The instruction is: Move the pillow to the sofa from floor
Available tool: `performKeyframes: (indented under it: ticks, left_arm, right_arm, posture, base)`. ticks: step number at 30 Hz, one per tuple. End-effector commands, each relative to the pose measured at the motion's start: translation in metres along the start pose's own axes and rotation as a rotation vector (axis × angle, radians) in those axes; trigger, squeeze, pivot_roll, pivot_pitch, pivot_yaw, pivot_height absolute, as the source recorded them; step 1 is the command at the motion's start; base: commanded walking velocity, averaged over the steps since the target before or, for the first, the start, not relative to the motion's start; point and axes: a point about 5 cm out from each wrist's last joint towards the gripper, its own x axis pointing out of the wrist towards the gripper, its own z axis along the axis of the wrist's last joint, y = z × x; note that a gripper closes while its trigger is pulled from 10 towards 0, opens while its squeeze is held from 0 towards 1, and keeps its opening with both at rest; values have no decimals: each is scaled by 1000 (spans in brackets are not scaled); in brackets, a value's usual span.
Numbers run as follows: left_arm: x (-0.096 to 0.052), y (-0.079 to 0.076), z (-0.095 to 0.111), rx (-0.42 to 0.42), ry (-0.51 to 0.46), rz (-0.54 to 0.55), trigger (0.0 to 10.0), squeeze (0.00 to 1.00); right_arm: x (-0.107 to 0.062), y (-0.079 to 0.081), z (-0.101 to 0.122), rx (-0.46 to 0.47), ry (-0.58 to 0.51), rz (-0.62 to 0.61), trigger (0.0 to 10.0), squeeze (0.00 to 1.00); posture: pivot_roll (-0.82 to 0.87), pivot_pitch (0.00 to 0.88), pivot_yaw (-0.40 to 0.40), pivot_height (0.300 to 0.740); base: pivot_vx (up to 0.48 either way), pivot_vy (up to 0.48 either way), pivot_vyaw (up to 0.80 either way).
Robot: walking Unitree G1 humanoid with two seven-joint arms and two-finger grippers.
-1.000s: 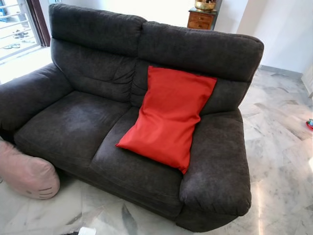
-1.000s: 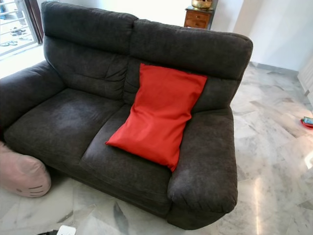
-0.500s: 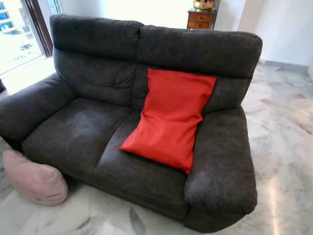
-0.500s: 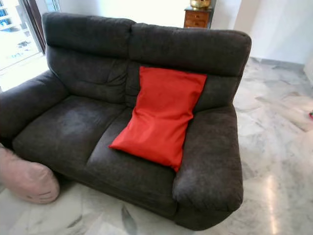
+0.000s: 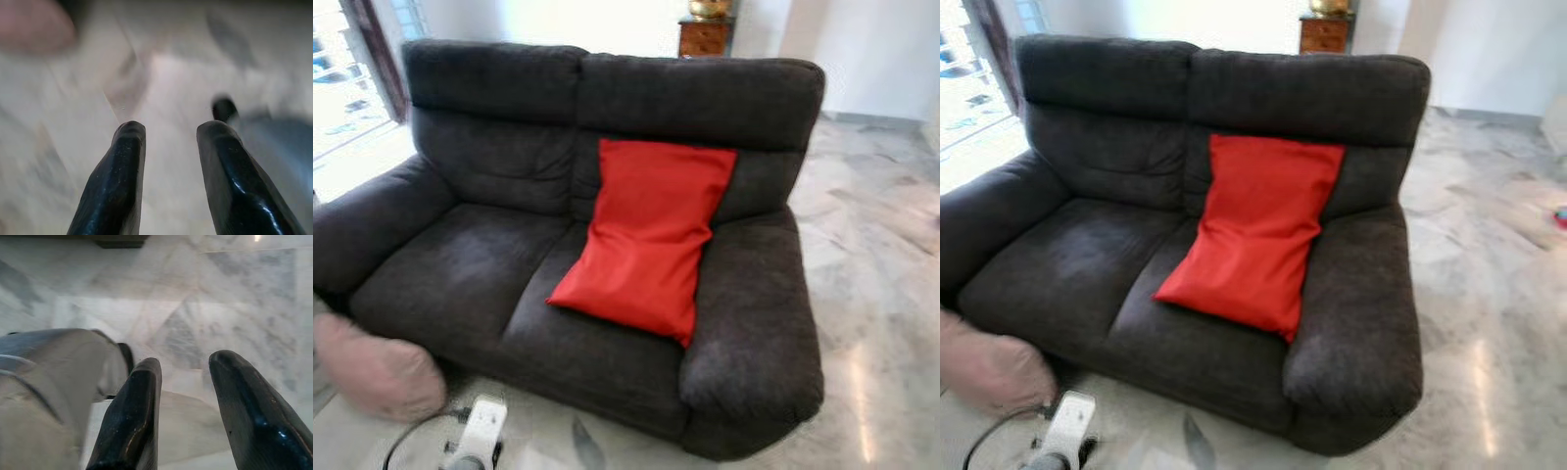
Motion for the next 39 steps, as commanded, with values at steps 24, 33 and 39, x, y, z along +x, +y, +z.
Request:
performKeyframes:
  ticks: [24,33,39]
  left_arm:
    - [0,4,-3,-35,18,14,10000,0]
    - [-2,3,-10,-32,34,7,10000,0]
    - [-2,3,-11,-30,37,6,10000,0]
  right_arm:
    - [1,3,4,36,-32,10,10000,0]
    - [0,3,4,49,-35,5,10000,0]
    - [0,2,3,50,-32,6,10000,0]
  posture:
    - [-74,17,-7,740]
    - [-73,12,-10,740]
    - [-68,3,-19,740]
  base:
    - [0,0,0]
    - [0,0,0]
    - [0,0,0]
